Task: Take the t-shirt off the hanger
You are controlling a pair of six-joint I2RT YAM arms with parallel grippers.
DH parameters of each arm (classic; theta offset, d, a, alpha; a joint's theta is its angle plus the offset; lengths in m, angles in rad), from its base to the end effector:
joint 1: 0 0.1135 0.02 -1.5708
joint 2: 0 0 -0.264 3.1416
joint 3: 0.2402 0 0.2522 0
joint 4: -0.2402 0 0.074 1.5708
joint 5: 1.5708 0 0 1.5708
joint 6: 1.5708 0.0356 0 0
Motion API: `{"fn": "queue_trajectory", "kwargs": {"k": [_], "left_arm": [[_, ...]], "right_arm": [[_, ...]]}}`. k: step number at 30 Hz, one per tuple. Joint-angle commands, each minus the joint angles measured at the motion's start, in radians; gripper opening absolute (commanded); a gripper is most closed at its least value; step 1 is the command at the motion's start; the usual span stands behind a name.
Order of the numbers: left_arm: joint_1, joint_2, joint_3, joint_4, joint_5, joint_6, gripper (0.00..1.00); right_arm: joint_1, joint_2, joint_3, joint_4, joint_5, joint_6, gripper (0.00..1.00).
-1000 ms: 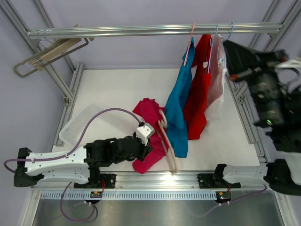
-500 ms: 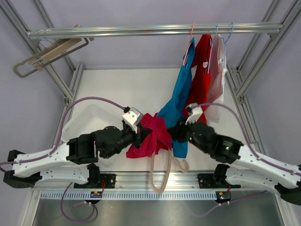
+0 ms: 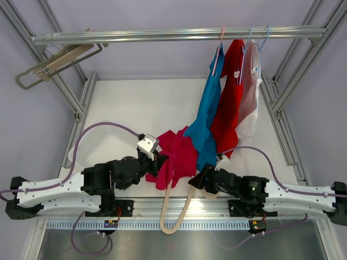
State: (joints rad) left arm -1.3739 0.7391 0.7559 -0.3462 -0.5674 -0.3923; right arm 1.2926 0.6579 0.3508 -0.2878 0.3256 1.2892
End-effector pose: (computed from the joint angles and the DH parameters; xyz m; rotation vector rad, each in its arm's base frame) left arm 0.0515 -0.1603 0.3218 0.5359 1.8272 -0.6848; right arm 0.0527 0.1430 0.1977 0.2013 2.3548 1.0942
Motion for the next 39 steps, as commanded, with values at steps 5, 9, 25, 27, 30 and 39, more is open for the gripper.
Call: {"fn": "queue_trajectory", "kwargs": {"k": [5,9,25,27,30,39], "left_arm": [[0.004,-0.023,0.063,0.268,-0.083,0.075,0.00],[0.003,-0.023,0.123,0.273,-0.039,0.099,0.00],[0.004,-0.139,0.080,0.133,-0.061,0.023,0.00],[0.004,-0.187,0.051,0.093,-0.089,0.010,0.00],[0.004,-0.250,0.007,0.029,-0.106,-0.017,0.00],[0.004,-0.337,-0.106,-0.060,-0.074,-0.085,0.73]], "right_arm": [[0.094,0.158,-0.061,0.175,0.018,0.225,0.68],[0.114,0.276,-0.068,0.330,0.044,0.234,0.68],[0.307,0.306,0.152,0.120,0.481,0.184,0.10],[0.330,0.280,0.275,-0.115,0.571,0.150,0.00],[0.341,0.289,0.405,-0.252,0.616,0.011,0.00],[0.350,0.512,0.924,-0.816,0.626,-0.260,0.00]]}}
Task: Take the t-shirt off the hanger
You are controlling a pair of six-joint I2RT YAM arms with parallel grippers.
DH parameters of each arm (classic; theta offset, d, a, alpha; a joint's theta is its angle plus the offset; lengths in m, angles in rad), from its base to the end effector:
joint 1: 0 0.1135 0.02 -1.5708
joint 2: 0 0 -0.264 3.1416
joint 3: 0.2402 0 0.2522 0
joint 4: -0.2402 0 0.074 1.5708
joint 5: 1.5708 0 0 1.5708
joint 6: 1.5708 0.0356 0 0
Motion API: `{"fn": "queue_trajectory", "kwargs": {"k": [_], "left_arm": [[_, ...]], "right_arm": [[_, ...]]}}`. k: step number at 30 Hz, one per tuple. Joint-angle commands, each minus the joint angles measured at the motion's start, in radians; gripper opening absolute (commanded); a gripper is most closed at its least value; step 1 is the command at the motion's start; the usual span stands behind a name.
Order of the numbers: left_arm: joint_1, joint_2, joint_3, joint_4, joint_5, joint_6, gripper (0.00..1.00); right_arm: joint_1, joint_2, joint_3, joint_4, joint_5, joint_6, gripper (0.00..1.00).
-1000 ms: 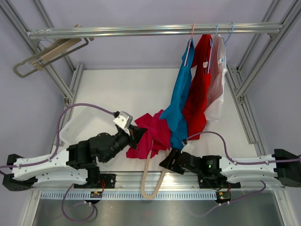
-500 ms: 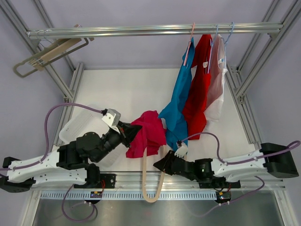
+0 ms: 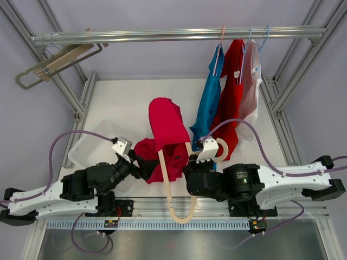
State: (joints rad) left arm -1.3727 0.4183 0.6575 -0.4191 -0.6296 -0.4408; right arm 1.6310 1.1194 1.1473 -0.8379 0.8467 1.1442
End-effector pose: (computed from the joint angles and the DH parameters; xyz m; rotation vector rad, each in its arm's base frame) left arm 0.0409 -0.0975 0.3187 0.3549 1.7454 -0.7847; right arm 0.0137 0.2165 0.3472 -0.1392 2.1351 0.6551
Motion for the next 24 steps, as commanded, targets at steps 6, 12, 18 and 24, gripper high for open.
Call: {"fn": "queue_trajectory", "kwargs": {"k": [6,12,18,24], "left_arm": [[0.003,0.040,0.001,0.172,0.033,0.097,0.99],[0.006,0.259,0.116,0.238,-0.179,0.249,0.99],[0.070,0.479,0.244,0.405,-0.226,0.411,0.99],[0.194,0.511,0.323,0.546,-0.213,0.548,0.08]], "right_arm": [[0.020,0.096,0.321,-0.423,0.107,-0.242,0.00],[0.024,-0.045,0.365,-0.255,0.023,-0.437,0.00],[0.024,-0.118,0.411,-0.185,-0.083,-0.529,0.00],[0.024,-0.181,0.416,-0.282,-0.093,-0.502,0.00]]}}
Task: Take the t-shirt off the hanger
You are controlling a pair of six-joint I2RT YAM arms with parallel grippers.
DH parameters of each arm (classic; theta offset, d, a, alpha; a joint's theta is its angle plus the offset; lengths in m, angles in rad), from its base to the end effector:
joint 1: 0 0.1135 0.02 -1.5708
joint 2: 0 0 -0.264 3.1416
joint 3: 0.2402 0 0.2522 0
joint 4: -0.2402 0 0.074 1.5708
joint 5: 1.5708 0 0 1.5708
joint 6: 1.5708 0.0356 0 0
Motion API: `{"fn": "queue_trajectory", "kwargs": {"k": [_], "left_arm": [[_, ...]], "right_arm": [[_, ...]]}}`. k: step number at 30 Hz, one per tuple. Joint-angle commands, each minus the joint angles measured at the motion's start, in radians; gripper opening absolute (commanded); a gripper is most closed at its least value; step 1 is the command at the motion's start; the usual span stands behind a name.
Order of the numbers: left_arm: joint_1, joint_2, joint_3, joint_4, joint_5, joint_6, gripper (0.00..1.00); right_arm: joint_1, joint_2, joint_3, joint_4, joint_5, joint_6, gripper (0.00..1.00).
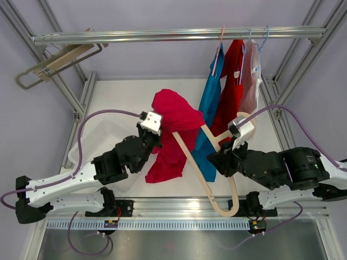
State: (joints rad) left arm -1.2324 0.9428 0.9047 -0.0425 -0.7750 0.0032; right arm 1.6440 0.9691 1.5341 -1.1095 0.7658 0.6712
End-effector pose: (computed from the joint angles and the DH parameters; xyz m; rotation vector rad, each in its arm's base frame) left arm 0.0936 -0.1908 0.3697 0.4172 1.5829 -0.3041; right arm 0.0151 0.1320 0.4613 -0.5258 1.9513 0.6983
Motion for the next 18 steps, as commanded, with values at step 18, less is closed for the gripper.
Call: {"fn": "queue_trajectory", "kwargs": {"k": [18], "left_arm": [[0.165,0.031,0.898,-0.131,-0.102,0.354,0.00]], "right_arm": [[0.011,-0.149,0.023,-0.055,0.053,-0.183,0.00]]}}
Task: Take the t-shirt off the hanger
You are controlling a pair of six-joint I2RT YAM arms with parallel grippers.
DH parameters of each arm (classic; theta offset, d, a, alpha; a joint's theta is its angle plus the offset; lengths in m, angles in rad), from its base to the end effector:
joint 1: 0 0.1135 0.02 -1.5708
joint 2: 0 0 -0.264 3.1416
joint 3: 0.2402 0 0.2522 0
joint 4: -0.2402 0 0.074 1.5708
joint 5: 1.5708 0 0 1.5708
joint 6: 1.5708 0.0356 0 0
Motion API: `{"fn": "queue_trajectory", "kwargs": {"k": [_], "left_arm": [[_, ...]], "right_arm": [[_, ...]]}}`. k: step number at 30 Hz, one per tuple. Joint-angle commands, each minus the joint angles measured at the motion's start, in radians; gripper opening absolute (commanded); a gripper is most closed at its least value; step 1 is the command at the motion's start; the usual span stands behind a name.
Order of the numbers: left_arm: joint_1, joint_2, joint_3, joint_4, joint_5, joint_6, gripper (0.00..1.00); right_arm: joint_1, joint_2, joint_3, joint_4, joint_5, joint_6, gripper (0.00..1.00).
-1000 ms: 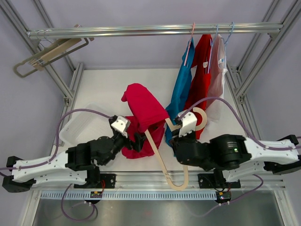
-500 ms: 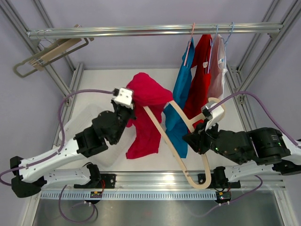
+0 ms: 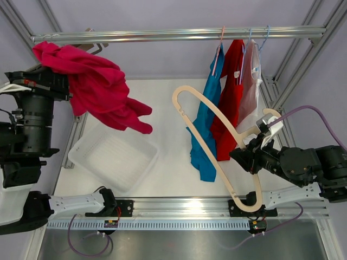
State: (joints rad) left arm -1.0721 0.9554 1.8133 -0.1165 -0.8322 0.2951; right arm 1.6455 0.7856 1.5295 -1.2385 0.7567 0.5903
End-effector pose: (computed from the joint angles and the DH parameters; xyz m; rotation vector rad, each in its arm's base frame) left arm 0.0493 -0.0354 0.6198 -0.1144 1.0994 -0.3522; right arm 0.0198 0.0626 0.4628 -0.5776 1.9032 0.7020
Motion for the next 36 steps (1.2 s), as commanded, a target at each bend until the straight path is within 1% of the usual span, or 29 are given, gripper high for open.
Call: {"fn": "queue_trajectory", "kwargs": {"k": [1,2,3,6,7,8,9,10,11,12,13,17,19,20,21,22,23,24,25,26,27,28,30,31,32,33,34,35,36], "left_arm": [[0.003,0.008,-0.035,-0.070,-0.054,0.047,0.00],[0.003,-0.030,-0.070,-0.080,-0.062,0.011,0.00],[0.003,-0.055,-0.180,-0.083,-0.070,-0.013,0.00],[0.004,-0.171,-0.392,-0.071,-0.088,-0.138,0.00],[0.004,-0.197,-0.519,-0.075,-0.103,-0.177,0.00],[0.015,-0.223,-0.584,-0.071,-0.105,-0.244,0.00],[0.026,-0.275,-0.647,-0.054,-0.104,-0.275,0.00],[0.038,-0.300,-0.751,-0.048,-0.085,-0.310,0.00],[0.075,-0.320,-0.796,-0.034,-0.075,-0.374,0.00],[0.098,-0.334,-0.825,-0.031,-0.067,-0.410,0.00],[0.139,-0.348,-0.857,-0.064,-0.047,-0.469,0.00],[0.211,-0.365,-0.931,-0.091,-0.050,-0.528,0.00],[0.251,-0.365,-0.931,-0.124,-0.050,-0.553,0.00],[0.291,-0.359,-0.921,-0.161,-0.065,-0.601,0.00],[0.308,-0.356,-0.889,-0.264,-0.086,-0.635,0.00],[0.322,-0.356,-0.876,-0.314,-0.122,-0.669,0.00],[0.333,-0.363,-0.870,-0.377,-0.146,-0.751,0.00],[0.334,-0.368,-0.865,-0.500,-0.171,-0.799,0.04],[0.336,-0.369,-0.864,-0.562,-0.191,-0.853,0.18],[0.337,-0.374,-0.862,-0.610,-0.179,-0.917,0.40],[0.337,-0.377,-0.852,-0.683,-0.159,-0.944,0.64],[0.337,-0.380,-0.835,-0.715,-0.107,-0.977,0.99],[0.337,-0.411,-0.798,-0.753,-0.032,-0.988,0.99],[0.337,-0.426,-0.758,-0.753,0.061,-0.991,0.99],[0.337,-0.443,-0.741,-0.752,0.112,-1.013,0.99],[0.337,-0.475,-0.732,-0.746,0.152,-1.033,0.99],[0.337,-0.484,-0.718,-0.741,0.221,-1.051,0.99],[0.337,-0.489,-0.717,-0.735,0.252,-1.073,0.99],[0.337,-0.492,-0.723,-0.691,0.284,-1.071,0.99]], "right_arm": [[0.010,0.056,0.031,0.085,0.082,-0.134,0.00],[0.010,0.069,0.035,0.094,0.090,-0.148,0.00],[0.010,0.081,0.046,0.117,0.099,-0.164,0.00],[0.010,0.135,0.070,0.160,0.142,-0.225,0.00],[0.010,0.171,0.083,0.163,0.174,-0.254,0.00],[0.010,0.194,0.093,0.166,0.191,-0.267,0.00],[0.010,0.217,0.127,0.159,0.210,-0.277,0.00],[0.010,0.266,0.144,0.154,0.251,-0.299,0.00],[0.008,0.291,0.158,0.151,0.268,-0.311,0.00],[0.008,0.311,0.178,0.154,0.282,-0.325,0.00],[0.005,0.348,0.188,0.157,0.297,-0.346,0.00],[-0.022,0.399,0.202,0.189,0.270,-0.391,0.00],[-0.053,0.412,0.190,0.209,0.230,-0.406,0.00],[-0.064,0.418,0.187,0.211,0.218,-0.408,0.00],[-0.072,0.425,0.179,0.212,0.208,-0.409,0.00],[-0.090,0.440,0.176,0.211,0.192,-0.415,0.00],[-0.099,0.448,0.170,0.209,0.182,-0.418,0.00],[-0.108,0.470,0.169,0.208,0.172,-0.422,0.00],[-0.130,0.483,0.169,0.208,0.141,-0.435,0.00],[-0.141,0.498,0.169,0.203,0.127,-0.440,0.00],[-0.151,0.533,0.172,0.202,0.119,-0.448,0.00],[-0.173,0.553,0.178,0.194,0.100,-0.463,0.00],[-0.194,0.608,0.201,0.180,0.089,-0.478,0.00],[-0.203,0.624,0.205,0.180,0.090,-0.497,0.00],[-0.222,0.639,0.216,0.180,0.090,-0.500,0.00],[-0.228,0.658,0.218,0.191,0.087,-0.510,0.00],[-0.234,0.662,0.221,0.203,0.078,-0.514,0.00],[-0.239,0.669,0.224,0.230,0.079,-0.518,0.00],[-0.242,0.673,0.225,0.243,0.081,-0.523,0.00]]}}
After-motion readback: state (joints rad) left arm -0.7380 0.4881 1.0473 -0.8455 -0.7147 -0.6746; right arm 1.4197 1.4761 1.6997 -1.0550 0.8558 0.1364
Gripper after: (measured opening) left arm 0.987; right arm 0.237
